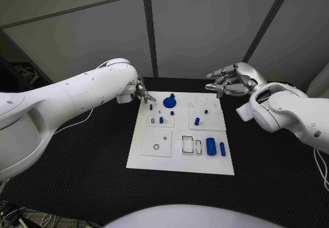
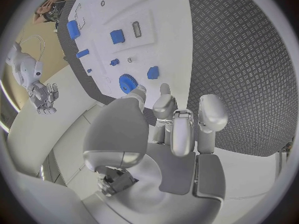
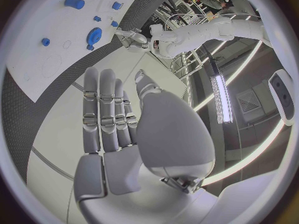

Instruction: Assemble the parts on the task board

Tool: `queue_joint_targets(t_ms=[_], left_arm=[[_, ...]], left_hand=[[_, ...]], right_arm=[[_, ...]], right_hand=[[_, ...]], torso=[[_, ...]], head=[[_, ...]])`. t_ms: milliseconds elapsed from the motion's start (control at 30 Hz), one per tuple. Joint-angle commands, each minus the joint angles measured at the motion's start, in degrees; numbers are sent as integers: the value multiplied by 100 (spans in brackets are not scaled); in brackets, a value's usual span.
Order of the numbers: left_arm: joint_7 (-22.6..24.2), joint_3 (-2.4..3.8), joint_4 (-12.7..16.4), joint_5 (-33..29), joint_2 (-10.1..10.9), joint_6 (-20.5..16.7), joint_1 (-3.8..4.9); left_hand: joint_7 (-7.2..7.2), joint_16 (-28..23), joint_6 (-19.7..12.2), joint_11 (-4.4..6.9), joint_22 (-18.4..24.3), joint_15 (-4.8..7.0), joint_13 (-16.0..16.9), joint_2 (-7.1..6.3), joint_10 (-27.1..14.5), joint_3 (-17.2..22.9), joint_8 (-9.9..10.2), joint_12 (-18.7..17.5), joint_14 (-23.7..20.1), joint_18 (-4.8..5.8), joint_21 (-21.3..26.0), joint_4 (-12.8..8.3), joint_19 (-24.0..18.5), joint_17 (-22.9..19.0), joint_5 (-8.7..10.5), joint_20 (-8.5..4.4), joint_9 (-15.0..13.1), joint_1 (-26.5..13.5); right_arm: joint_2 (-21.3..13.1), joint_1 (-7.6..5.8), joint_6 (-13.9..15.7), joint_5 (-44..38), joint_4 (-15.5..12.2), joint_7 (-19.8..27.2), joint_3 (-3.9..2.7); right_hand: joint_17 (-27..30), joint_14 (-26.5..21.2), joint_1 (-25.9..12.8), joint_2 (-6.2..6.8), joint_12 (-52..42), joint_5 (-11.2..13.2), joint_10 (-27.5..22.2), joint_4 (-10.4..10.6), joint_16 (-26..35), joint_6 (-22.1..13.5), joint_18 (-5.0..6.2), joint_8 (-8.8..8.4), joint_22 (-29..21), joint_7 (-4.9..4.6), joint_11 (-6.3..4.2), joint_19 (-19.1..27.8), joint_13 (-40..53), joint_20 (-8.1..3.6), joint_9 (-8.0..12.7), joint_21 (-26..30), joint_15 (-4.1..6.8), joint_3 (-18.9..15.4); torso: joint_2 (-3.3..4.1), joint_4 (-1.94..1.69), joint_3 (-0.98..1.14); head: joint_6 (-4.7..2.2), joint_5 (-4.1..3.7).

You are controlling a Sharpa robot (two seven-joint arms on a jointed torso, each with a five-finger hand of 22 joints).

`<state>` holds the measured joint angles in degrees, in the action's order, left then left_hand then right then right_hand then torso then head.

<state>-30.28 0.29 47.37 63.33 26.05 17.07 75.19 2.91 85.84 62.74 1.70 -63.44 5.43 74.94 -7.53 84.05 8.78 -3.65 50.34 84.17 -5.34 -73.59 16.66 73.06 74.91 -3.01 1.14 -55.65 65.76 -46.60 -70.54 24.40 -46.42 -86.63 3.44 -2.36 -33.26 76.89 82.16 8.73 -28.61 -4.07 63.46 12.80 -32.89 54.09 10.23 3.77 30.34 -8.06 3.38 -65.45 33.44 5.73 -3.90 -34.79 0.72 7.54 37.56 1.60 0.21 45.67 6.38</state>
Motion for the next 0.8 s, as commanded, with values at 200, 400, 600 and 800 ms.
queue_joint_targets(t_ms=[200,400,600,800], left_arm=[[106,-2,-53,59,-31,370,-37],[124,-2,-55,59,-45,403,-57],[139,-3,-58,59,-65,430,-70],[195,-3,-55,58,-70,416,-76]], left_hand=[[-24,0,94,-35,-14,-33,14,50,158,8,-11,-16,435,-66,27,-11,6,916,24,27,32,24],[-28,2,114,-32,-22,-32,17,66,159,9,-12,-15,436,-64,23,-13,11,919,24,27,46,31],[-33,2,140,-27,-23,-28,16,116,159,21,-8,-31,436,-66,27,-27,10,918,24,26,82,65],[-35,6,162,-25,-28,-24,20,190,161,40,-2,-38,437,-66,29,-46,11,924,24,23,130,121]], right_arm=[[18,-12,-39,-10,7,31,-4],[23,-12,-39,-10,10,31,-4],[27,-12,-39,-10,14,28,-4],[32,-12,-39,-10,19,27,-4]], right_hand=[[-6,41,-52,-20,-24,-20,34,41,36,14,22,-9,-5,-4,14,-45,-5,-9,8,27,-11,-2],[-10,46,-43,-25,-29,-27,35,36,43,14,23,-8,-10,-2,12,-52,-10,-9,8,34,-9,4],[-10,46,-43,-25,-29,-27,35,36,43,14,23,-8,-10,-2,12,-52,-10,-9,8,34,-9,4],[-10,46,-43,-25,-29,-27,35,36,43,14,23,-8,-10,-2,12,-52,-10,-9,8,34,-9,4]], torso=[[-5,-10,4],[-4,-3,7],[-5,-7,5],[-3,-7,6]], head=[[27,-18],[29,-10],[31,-14],[33,-14]])
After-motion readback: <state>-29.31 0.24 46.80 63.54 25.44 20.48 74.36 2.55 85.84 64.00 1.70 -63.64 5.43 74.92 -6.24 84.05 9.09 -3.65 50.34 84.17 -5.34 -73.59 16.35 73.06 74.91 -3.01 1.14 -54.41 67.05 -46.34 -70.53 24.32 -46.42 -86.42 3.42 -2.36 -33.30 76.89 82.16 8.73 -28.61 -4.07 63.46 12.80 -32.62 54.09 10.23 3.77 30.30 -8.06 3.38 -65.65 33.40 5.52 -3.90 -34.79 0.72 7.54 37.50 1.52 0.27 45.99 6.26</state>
